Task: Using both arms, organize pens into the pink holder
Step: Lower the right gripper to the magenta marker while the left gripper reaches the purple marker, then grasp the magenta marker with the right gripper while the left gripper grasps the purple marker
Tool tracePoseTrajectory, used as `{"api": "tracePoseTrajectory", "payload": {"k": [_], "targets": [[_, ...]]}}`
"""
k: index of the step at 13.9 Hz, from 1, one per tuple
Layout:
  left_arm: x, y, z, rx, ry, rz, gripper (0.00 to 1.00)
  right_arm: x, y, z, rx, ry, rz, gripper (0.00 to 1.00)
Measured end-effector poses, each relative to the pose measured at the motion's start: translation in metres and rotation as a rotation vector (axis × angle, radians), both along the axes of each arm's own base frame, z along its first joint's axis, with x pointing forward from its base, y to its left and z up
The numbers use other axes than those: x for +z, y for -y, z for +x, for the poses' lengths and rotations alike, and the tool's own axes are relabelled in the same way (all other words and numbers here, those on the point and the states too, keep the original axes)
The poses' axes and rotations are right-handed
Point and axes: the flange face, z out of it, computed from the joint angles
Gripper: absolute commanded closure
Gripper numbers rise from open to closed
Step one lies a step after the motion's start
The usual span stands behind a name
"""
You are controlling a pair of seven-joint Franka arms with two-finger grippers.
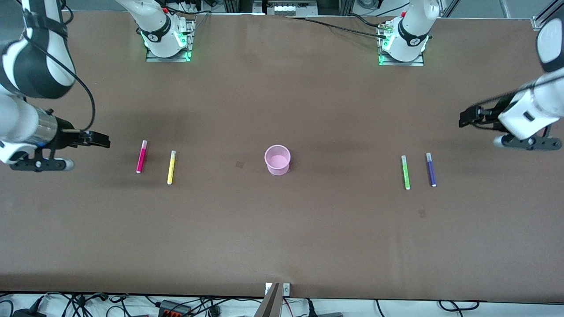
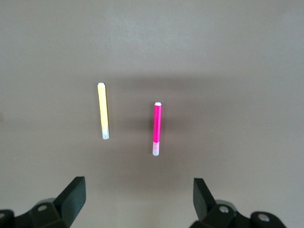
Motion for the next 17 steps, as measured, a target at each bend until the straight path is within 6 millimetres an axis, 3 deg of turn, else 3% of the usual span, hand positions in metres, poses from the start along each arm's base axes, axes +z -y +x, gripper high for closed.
{"api": "tracePoseTrajectory", "payload": {"k": [4, 7, 9, 11, 14, 17], "targets": [[-0.089, -0.017, 0.033, 0.027, -0.031, 0.001, 0.00, -0.058, -0.007, 0.011, 0.012, -0.062, -0.001, 0.00], [-0.156, -0.025, 0.051, 0.037, -0.029, 0.002, 0.00, -0.124, -0.007, 0.018, 0.011, -0.110, -0.003, 0.00], [-0.199, -0.024, 0.055, 0.037, -0.003, 0.004, 0.00, -0.175, 0.000, 0.020, 0.002, -0.143, -0.005, 0.00], [-0.243, -0.024, 0.047, 0.039, 0.030, 0.007, 0.00, -0.214, 0.009, 0.019, -0.009, -0.169, -0.006, 0.00], [-0.280, -0.024, 0.029, 0.040, 0.076, 0.011, 0.08, -0.245, 0.009, 0.017, -0.009, -0.184, -0.005, 0.00], [-0.292, -0.024, 0.026, 0.038, 0.098, 0.012, 0.17, -0.250, 0.009, 0.018, -0.009, -0.175, -0.005, 0.00]]}}
